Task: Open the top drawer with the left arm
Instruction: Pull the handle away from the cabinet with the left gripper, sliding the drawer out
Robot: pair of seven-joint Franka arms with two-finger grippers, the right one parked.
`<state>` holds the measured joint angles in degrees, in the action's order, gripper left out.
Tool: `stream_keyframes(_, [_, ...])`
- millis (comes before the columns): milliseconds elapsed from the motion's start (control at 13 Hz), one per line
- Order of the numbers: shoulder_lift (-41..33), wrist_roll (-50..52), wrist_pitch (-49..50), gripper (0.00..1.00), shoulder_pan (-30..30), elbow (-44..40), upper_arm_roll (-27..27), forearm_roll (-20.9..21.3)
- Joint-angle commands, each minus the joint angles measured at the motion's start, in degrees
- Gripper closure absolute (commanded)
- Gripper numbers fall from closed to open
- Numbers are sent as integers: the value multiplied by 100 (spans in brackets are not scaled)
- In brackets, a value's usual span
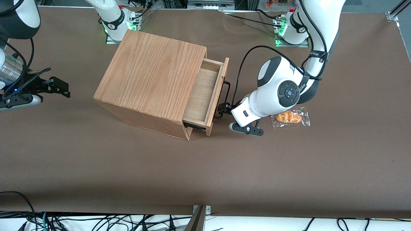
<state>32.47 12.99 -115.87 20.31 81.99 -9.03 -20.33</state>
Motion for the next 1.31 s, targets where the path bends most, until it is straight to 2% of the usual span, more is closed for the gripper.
stream_keyframes(0, [66,-112,91,0,-106,-166,7,-85])
stream_keyframes(1231, [22,-60,443,0,-326,-377,-2,-129])
